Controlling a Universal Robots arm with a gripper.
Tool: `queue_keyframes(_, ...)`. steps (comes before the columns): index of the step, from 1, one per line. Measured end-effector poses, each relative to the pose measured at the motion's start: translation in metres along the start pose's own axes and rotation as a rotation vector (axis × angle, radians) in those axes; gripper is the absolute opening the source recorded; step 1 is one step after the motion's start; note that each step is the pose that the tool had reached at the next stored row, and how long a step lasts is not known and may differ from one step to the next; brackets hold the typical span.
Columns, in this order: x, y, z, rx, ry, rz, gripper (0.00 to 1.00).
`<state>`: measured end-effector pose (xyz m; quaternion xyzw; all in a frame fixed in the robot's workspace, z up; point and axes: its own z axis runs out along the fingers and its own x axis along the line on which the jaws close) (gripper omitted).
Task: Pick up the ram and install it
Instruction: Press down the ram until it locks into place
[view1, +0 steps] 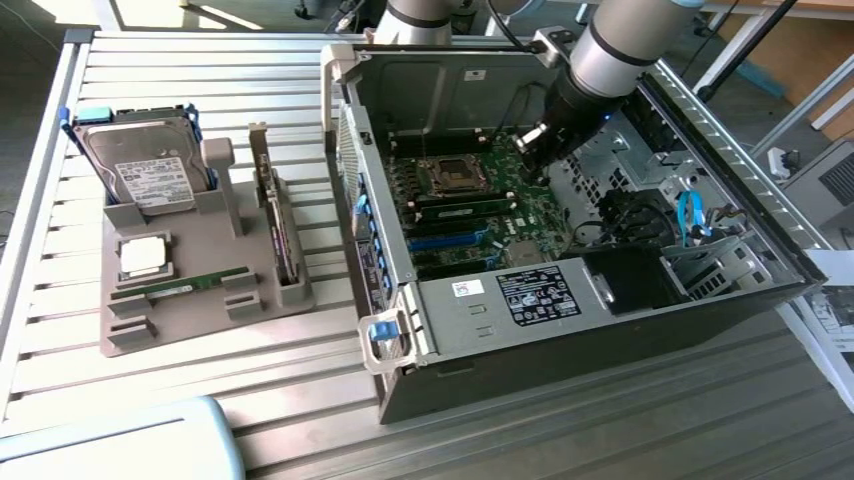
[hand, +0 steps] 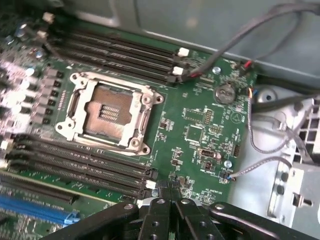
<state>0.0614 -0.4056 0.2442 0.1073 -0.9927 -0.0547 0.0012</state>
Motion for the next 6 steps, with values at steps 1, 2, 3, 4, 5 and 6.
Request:
queue_keyframes(1,0.0000,0.0000,0.0002,0.0002,-0.0020,0.019,0.13)
queue_keyframes(2,0.0000,0.0000,0.0004,0.0003,-0.0038,0.035,0.13)
queue_keyframes(3,0.0000,-0.0001,0.0007,0.0004,-0.0060,0.055,0.13)
queue_keyframes(4,-0.0002,-0.0002,0.0008,0.0008,-0.0082,0.076,0.13)
queue_keyframes(5,-0.0005,-0.0002,0.0009,0.0008,-0.0089,0.082,0.13)
queue_keyframes(6,-0.0005,-0.0002,0.0009,0.0008,-0.0089,0.082,0.13)
